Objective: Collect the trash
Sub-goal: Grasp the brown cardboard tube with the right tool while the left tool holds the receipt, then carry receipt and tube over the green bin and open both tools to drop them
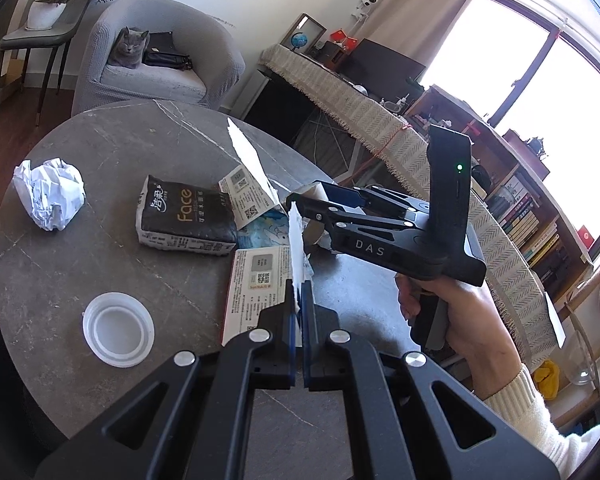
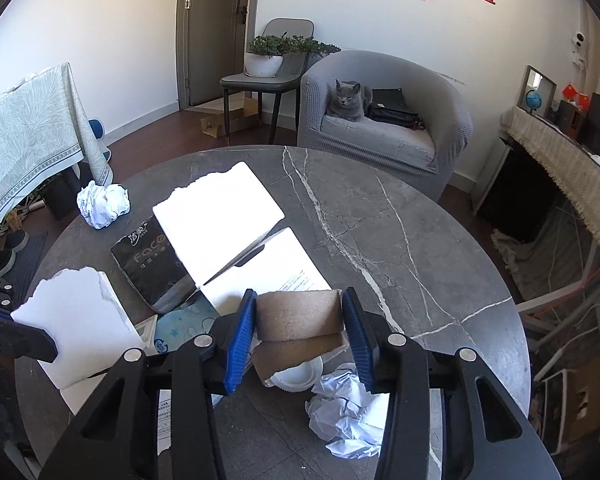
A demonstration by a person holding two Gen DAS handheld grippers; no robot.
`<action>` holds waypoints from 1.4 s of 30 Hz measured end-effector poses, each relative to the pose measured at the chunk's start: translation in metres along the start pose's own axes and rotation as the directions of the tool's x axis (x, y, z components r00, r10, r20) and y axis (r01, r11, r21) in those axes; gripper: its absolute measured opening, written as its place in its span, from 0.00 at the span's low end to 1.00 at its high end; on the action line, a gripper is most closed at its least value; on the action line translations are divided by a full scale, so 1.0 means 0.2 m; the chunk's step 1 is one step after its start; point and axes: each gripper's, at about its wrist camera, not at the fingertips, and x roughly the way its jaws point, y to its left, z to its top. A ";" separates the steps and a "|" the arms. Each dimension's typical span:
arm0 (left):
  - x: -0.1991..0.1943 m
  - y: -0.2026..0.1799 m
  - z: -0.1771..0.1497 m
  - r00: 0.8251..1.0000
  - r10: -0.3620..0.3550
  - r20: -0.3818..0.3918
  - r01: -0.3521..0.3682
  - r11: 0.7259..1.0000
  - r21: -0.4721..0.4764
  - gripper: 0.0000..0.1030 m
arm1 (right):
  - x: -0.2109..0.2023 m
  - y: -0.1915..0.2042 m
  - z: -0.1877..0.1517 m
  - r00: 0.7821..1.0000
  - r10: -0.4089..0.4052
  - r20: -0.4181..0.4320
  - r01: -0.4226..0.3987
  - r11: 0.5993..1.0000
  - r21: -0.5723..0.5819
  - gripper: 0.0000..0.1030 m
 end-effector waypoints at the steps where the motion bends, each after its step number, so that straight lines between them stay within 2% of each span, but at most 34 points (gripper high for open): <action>1: 0.00 0.00 0.00 1.000 0.001 0.001 -0.001 1.000 0.000 0.03 | 0.00 0.01 0.00 1.000 -0.004 -0.003 0.004 1.000 -0.005 0.42; 14: -0.08 -0.07 0.00 0.999 -0.023 0.038 0.021 0.999 0.032 0.01 | -0.16 0.03 0.04 0.997 -0.001 0.081 -0.002 0.999 0.042 0.42; 25: -0.28 -0.17 -0.03 0.991 -0.011 0.132 -0.002 0.995 0.099 0.01 | -0.32 0.11 0.04 0.990 0.023 0.140 -0.038 0.994 0.104 0.42; 29: -0.38 -0.20 -0.05 0.983 0.041 0.180 -0.068 0.987 0.146 0.01 | -0.35 0.18 0.02 0.988 0.025 0.152 -0.043 0.993 0.112 0.42; 34: -0.51 -0.17 -0.07 0.964 0.126 0.235 -0.170 0.969 0.178 0.01 | -0.38 0.29 0.03 0.982 0.050 0.185 -0.073 0.990 0.119 0.42; 42: -0.69 0.03 -0.10 0.930 0.251 0.268 -0.297 0.943 0.150 0.01 | -0.33 0.52 0.12 0.973 0.123 0.196 -0.143 0.985 0.093 0.42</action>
